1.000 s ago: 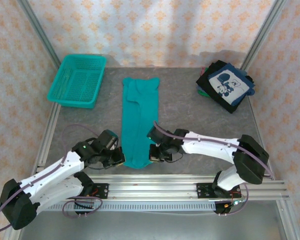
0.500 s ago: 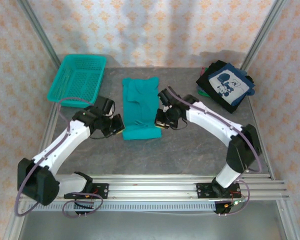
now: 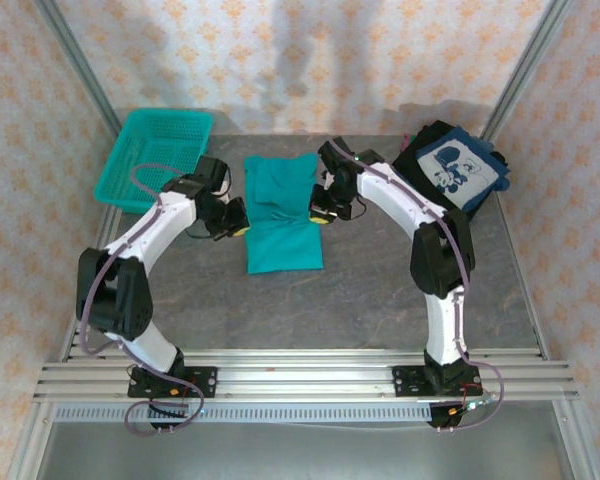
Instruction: Fold and stack the t-shirts
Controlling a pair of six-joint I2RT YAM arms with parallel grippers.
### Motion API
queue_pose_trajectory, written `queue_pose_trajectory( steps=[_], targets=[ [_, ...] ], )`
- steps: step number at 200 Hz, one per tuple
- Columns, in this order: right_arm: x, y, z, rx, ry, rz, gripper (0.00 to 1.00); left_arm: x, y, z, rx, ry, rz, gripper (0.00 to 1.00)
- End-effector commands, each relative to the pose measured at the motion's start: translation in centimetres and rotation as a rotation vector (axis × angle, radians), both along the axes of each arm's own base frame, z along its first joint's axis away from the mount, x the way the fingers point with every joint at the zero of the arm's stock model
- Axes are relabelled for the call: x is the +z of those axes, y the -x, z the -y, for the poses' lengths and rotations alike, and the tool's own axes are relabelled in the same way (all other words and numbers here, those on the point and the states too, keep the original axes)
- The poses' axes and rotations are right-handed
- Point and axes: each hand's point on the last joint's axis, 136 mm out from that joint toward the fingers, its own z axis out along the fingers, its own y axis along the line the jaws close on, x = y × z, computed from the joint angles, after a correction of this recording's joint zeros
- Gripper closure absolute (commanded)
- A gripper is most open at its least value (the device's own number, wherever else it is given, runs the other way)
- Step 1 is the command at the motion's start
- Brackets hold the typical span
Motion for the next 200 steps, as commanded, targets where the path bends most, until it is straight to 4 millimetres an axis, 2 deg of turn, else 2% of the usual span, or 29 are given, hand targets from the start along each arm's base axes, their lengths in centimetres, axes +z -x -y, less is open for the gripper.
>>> queue_pose_trajectory(
  steps=[1,34,42,51,60,69,73,79,88,97,105,116,123,126,130,139,148,158,171,182,200],
  targets=[
    [-1.0,-1.3,1.9,-0.008,0.048,-0.033,1.00,0.1,-2.2,-1.2,-0.007,-0.044,0.019,1.00],
    [-3.2,-4.3,1.7,-0.017,0.029,-0.070,0.99,-1.1,-5.1,-1.8,-0.002,-0.076,0.000,1.00],
    [-3.7,-5.5,1.5,-0.024,0.021,-0.070,0.94,-1.4,-5.8,-1.9,0.001,-0.078,-0.006,1.00],
    [-4.0,-7.3,1.6,-0.059,0.014,-0.062,0.84,-2.4,-6.7,-2.3,0.017,-0.086,-0.031,0.88],
    [-3.6,-9.6,1.4,-0.102,-0.032,-0.046,0.67,-2.2,-8.0,-2.7,0.042,-0.079,-0.025,0.76],
    [-2.3,-11.9,1.4,-0.152,-0.077,-0.002,0.51,-1.5,-9.4,-3.1,0.075,-0.064,-0.010,0.68],
    [-1.1,-13.1,1.4,-0.170,-0.106,0.034,0.46,-0.9,-10.1,-3.2,0.088,-0.049,0.005,0.62],
    [0.7,-14.3,1.3,-0.188,-0.146,0.080,0.43,0.2,-11.1,-3.1,0.105,-0.026,0.029,0.52],
    [4.0,-15.8,1.6,-0.214,-0.203,0.161,0.38,2.6,-12.4,-3.4,0.130,-0.011,0.077,0.43],
    [7.3,-16.1,2.1,-0.224,-0.228,0.228,0.35,5.7,-13.3,-3.8,0.159,0.005,0.134,0.38],
    [9.7,-15.4,2.6,-0.211,-0.222,0.276,0.33,8.7,-13.8,-4.0,0.172,0.024,0.191,0.36],
    [11.6,-13.5,3.3,-0.182,-0.199,0.293,0.31,12.6,-13.6,-4.3,0.175,0.022,0.273,0.33],
    [11.9,-11.8,3.9,-0.162,-0.173,0.278,0.30,14.7,-12.9,-4.2,0.164,0.032,0.318,0.31],
    [12.0,-10.9,4.3,-0.157,-0.158,0.269,0.30,14.8,-12.6,-4.1,0.158,0.032,0.320,0.31],
    [11.8,-9.8,4.7,-0.148,-0.134,0.255,0.31,16.4,-11.6,-4.2,0.151,0.033,0.347,0.31],
    [11.5,-7.2,5.6,-0.133,-0.086,0.241,0.30,16.9,-9.8,-4.0,0.125,0.034,0.345,0.31],
    [10.6,-4.7,6.0,-0.121,-0.076,0.226,0.30,16.2,-7.7,-3.9,0.096,0.035,0.317,0.31],
    [10.0,-2.3,5.9,-0.118,-0.112,0.224,0.30,14.5,-5.0,-4.0,0.080,0.021,0.276,0.31],
    [8.4,0.5,5.5,-0.131,-0.169,0.222,0.30,12.2,-1.7,-3.7,0.047,0.034,0.242,0.31],
    [6.8,2.5,4.8,-0.142,-0.235,0.201,0.30,9.2,1.1,-3.6,0.046,0.048,0.182,0.30],
    [3.6,4.9,3.7,-0.154,-0.279,0.148,0.32,5.0,4.5,-2.5,0.027,0.103,0.104,0.30]
  ],
)
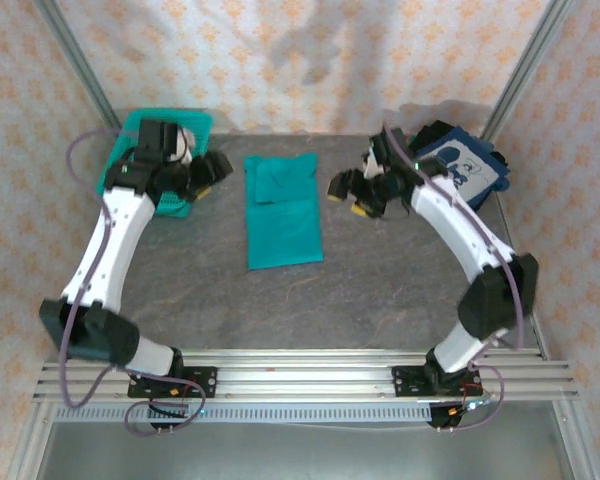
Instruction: Fold and stack the t-shirts
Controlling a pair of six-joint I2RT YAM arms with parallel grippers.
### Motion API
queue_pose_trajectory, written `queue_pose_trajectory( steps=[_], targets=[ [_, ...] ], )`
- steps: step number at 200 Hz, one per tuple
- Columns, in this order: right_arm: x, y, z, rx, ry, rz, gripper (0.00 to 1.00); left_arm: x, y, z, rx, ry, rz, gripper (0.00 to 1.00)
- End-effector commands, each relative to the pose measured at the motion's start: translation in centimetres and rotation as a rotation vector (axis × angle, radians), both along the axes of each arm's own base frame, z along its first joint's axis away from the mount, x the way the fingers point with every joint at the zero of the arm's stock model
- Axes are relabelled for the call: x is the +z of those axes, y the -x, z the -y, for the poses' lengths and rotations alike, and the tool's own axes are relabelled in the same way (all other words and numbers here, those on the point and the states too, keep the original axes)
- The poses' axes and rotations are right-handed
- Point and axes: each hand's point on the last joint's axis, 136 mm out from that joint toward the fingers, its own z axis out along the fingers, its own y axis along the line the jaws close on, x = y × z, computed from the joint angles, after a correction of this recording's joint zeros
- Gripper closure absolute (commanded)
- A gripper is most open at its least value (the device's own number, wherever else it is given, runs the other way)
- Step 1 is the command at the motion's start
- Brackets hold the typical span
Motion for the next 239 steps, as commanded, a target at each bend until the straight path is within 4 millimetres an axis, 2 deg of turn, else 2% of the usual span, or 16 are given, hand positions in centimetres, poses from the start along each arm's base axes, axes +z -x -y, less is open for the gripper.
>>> queue_pose_trajectory(
  steps=[1,24,57,82,127,177,208,239],
  targets=[
    [-5.0,0.7,-1.9,-0.021,-0.089,-0.041,0.32,-8.7,4.2,1.4,-0.066,0.039,-0.208,0.31],
    [-8.3,2.0,-3.9,0.006,-0.130,-0.096,0.36,-12.8,6.2,3.2,-0.071,0.111,-0.261,0.32],
    [-12.7,1.6,-5.0,-0.025,-0.152,-0.167,0.41,-17.7,6.9,5.1,-0.066,0.149,-0.337,0.34],
    [-14.6,1.3,-5.3,-0.039,-0.145,-0.197,0.44,-20.1,6.7,5.1,-0.029,0.140,-0.373,0.37],
    [-15.9,0.7,-5.7,-0.054,-0.147,-0.220,0.48,-22.5,5.3,4.8,0.024,0.126,-0.395,0.45],
    [-16.7,0.7,-5.8,-0.068,-0.138,-0.239,0.53,-23.7,3.5,5.0,0.062,0.134,-0.392,0.54],
    [-17.4,0.7,-6.5,-0.058,-0.138,-0.258,0.65,-23.8,1.9,5.5,0.086,0.140,-0.370,0.62],
    [-18.1,1.0,-6.3,-0.069,-0.112,-0.283,0.84,-24.0,0.7,6.1,0.084,0.120,-0.371,0.74]
  ],
)
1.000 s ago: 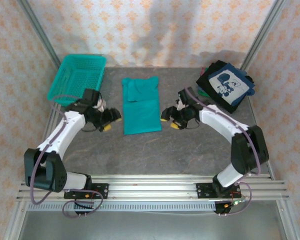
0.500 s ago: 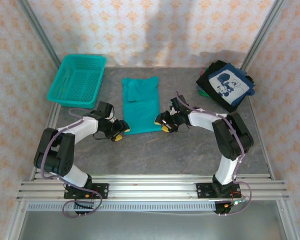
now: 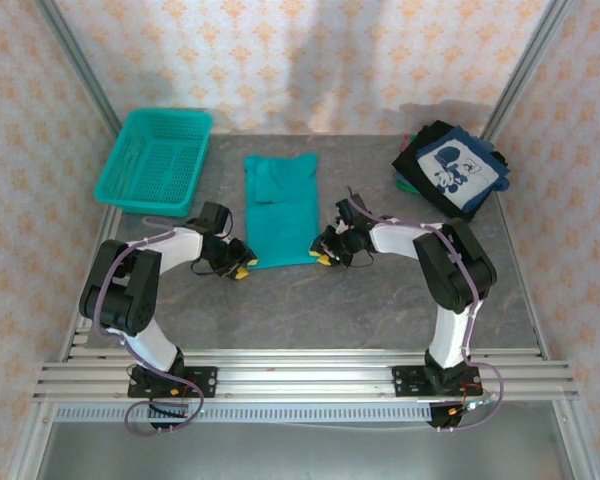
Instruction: Fold and stack the t-shirts
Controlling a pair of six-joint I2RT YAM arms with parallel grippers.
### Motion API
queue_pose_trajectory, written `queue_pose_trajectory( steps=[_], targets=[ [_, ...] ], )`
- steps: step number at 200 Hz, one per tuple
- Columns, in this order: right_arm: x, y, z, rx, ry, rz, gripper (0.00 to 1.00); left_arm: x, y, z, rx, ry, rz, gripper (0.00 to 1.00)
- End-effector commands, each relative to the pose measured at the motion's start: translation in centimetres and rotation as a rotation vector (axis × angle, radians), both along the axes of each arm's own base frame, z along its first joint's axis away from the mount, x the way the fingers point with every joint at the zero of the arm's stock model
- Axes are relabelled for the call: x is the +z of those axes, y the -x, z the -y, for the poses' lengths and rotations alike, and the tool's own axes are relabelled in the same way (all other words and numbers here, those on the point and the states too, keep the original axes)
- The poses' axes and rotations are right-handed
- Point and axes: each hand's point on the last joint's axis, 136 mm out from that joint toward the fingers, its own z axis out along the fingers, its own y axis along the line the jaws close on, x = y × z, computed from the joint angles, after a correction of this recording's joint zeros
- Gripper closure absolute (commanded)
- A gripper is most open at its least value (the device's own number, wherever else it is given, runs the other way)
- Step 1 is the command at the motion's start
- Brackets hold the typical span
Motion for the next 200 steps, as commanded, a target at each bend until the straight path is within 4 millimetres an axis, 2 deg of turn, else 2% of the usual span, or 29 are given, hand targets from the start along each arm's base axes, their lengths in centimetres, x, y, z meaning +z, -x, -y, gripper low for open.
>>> queue_pose_trajectory(
  steps=[1,27,46,77,103,131,167,182,200],
  targets=[
    [0.1,-0.4,-0.4,-0.002,0.008,0.001,0.85,0.3,-4.7,1.2,-0.004,-0.023,0.145,0.74],
    [0.1,0.0,0.1,0.001,0.035,-0.011,0.96,-0.6,-4.1,0.4,-0.025,-0.082,0.104,0.92],
    [0.2,0.7,0.5,0.001,0.047,-0.022,1.00,-0.3,-3.4,-0.1,-0.034,-0.109,0.107,1.00],
    [0.8,2.5,1.5,-0.009,0.062,-0.029,1.00,0.8,-1.9,-1.3,-0.047,-0.160,0.124,1.00],
    [1.7,4.2,1.9,-0.014,0.062,-0.028,1.00,1.6,1.0,-1.8,-0.073,-0.174,0.127,1.00],
    [2.5,7.6,1.9,-0.012,0.064,-0.041,1.00,2.5,4.8,-2.4,-0.085,-0.178,0.126,1.00],
    [3.1,13.2,1.6,-0.015,0.074,-0.057,1.00,5.1,9.7,-2.2,-0.098,-0.163,0.169,1.00],
    [3.5,15.0,1.4,-0.036,0.063,-0.057,1.00,6.5,11.2,-2.2,-0.079,-0.127,0.193,1.00],
    [4.9,15.6,1.1,-0.051,0.039,-0.034,1.00,8.2,11.9,-1.9,-0.068,-0.094,0.215,1.00]
  ],
)
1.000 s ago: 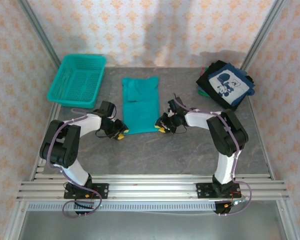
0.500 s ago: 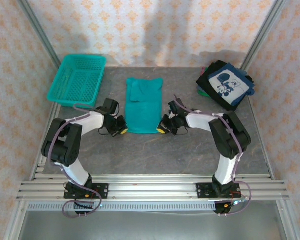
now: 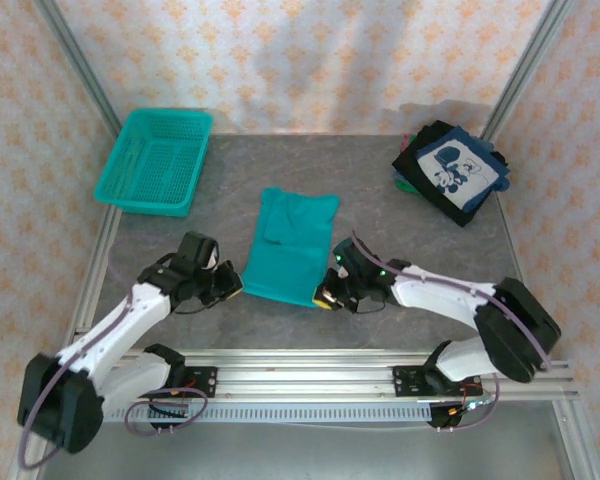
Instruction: Fold and stack the t-shirts
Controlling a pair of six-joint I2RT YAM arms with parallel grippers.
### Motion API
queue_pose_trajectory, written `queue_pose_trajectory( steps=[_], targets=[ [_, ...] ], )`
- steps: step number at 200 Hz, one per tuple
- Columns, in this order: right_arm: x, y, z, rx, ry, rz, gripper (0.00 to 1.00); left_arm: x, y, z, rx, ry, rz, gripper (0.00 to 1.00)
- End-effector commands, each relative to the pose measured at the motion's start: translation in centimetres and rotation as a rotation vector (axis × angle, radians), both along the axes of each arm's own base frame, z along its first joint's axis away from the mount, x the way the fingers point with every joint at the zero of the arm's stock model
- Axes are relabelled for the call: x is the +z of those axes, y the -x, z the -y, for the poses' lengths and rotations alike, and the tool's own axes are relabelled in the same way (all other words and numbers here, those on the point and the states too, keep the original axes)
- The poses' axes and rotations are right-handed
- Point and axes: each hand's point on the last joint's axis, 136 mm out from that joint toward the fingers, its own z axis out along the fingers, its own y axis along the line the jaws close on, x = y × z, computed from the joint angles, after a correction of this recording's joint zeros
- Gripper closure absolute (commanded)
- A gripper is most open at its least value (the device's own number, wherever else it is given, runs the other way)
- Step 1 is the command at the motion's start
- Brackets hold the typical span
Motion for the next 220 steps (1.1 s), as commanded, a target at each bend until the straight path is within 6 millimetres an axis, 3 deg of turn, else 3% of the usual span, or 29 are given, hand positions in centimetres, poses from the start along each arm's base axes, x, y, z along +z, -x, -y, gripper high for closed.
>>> queue_pose_trajectory(
  steps=[1,37,66,91,138,220],
  targets=[
    [0.8,0.5,1.1,-0.113,0.029,-0.006,1.00,0.3,2.2,-1.2,0.054,-0.023,-0.057,1.00],
    [4.9,-1.6,1.7,-0.145,0.044,0.079,1.00,5.1,0.1,-0.4,0.011,-0.023,0.014,1.00],
    [7.8,-5.0,2.4,-0.162,0.036,0.127,1.00,8.9,-3.7,0.7,-0.014,-0.024,0.074,1.00],
    [9.6,-8.3,2.7,-0.161,0.022,0.161,1.00,10.6,-7.0,1.2,-0.014,-0.019,0.108,1.00],
    [9.7,-14.0,3.5,-0.153,0.020,0.146,1.00,10.0,-12.3,1.0,-0.002,-0.022,0.097,1.00],
    [6.6,-20.7,5.7,-0.148,0.046,0.065,1.00,7.8,-19.6,0.2,0.012,-0.043,0.049,1.00]
  ],
)
